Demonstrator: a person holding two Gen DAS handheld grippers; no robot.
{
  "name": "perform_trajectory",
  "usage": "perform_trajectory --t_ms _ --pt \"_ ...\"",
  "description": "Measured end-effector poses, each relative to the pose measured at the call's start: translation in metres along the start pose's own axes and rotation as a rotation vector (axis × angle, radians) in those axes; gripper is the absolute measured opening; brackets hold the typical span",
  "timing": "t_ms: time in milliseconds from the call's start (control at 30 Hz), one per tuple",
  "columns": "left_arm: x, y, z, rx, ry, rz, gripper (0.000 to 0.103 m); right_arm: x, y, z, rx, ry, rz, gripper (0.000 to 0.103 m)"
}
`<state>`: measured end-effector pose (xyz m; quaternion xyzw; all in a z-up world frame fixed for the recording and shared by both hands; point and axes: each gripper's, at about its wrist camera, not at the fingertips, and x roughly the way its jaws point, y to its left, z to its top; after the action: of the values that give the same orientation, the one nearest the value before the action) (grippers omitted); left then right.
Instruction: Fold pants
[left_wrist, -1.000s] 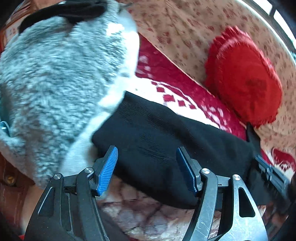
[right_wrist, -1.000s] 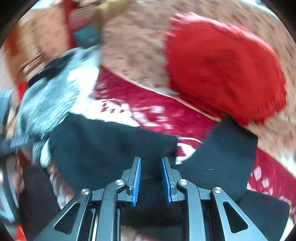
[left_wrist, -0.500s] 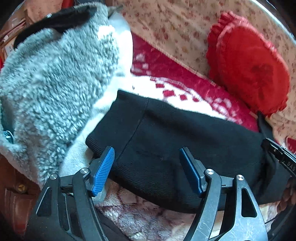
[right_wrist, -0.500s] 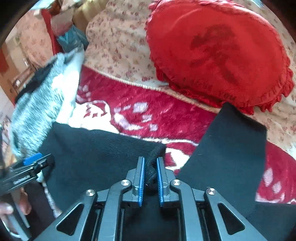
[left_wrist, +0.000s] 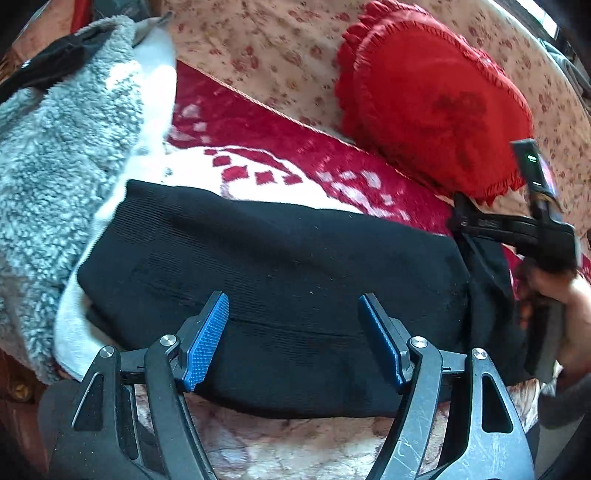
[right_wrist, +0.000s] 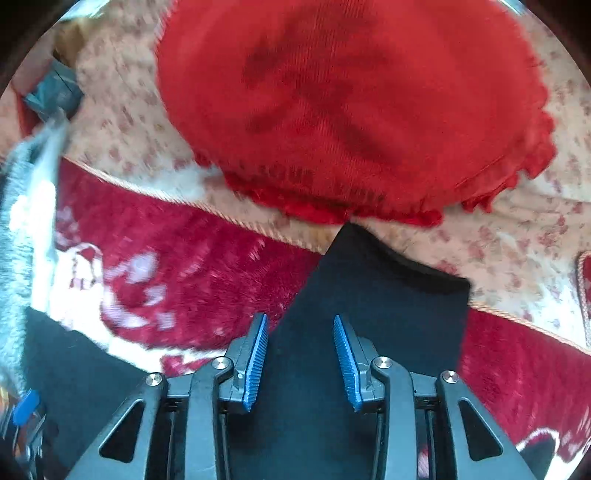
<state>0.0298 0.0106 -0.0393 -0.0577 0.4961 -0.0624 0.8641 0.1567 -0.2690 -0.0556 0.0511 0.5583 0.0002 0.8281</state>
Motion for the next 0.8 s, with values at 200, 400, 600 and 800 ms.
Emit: perform_trajectory --t_ms 200,400,600,800 --pt "0.006 0.001 -0.001 -0.004 0.015 0.007 0.073 -0.014 -0.013 -0.005 0.014 -0.101 0.041 0.004" --pt "0.000 -0.006 -0.002 -0.018 0.018 -0.021 0.073 -0.095 -0.043 -0.046 -0.049 -0.202 0.012 0.004" --pt "-0.007 -0.027 -0.008 0.019 0.019 -0.047 0.073 -0.143 -0.076 -0.105 -0.132 -0.150 -0.059 0.004" --pt "-0.006 -0.061 -0.018 0.099 0.030 -0.073 0.073 -0.136 -0.111 -0.165 -0.129 -0.013 -0.092 0.004"
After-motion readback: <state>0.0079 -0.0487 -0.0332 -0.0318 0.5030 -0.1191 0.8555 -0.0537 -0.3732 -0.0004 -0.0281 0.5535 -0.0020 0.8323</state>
